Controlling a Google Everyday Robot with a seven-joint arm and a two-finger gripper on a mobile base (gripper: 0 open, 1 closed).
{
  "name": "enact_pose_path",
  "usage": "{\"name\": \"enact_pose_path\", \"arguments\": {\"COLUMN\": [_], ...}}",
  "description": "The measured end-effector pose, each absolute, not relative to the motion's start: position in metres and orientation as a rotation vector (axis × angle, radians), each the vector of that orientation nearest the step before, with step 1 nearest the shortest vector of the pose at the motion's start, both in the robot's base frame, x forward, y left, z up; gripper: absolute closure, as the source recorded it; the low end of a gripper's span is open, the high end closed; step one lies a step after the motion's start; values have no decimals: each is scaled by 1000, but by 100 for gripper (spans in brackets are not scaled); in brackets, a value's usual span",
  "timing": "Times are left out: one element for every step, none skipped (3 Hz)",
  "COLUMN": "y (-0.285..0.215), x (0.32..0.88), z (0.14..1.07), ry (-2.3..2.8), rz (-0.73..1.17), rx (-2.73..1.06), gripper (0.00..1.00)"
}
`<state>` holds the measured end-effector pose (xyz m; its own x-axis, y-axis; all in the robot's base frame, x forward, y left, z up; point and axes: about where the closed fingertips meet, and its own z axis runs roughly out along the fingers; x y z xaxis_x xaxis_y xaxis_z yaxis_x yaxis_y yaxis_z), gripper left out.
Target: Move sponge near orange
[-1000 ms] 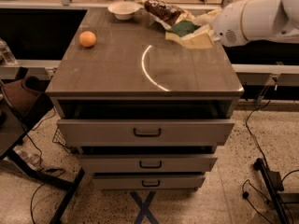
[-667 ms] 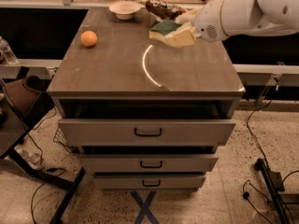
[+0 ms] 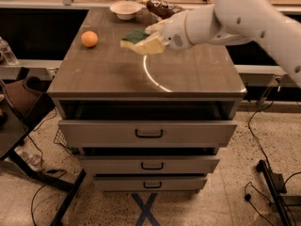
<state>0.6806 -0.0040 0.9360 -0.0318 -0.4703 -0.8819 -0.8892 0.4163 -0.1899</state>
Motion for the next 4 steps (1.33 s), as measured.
{"name": "enact_pose_path", "arguments": {"y": [46,74,104,121], "x": [695,703,711,712], "z": [921,912,898,889], "ry": [1636,1620,1606,1598], "rz": [597,648,708,747], "rx": [-1206,-1211,-1223,-1236], "gripper": [100,100,100,100]}}
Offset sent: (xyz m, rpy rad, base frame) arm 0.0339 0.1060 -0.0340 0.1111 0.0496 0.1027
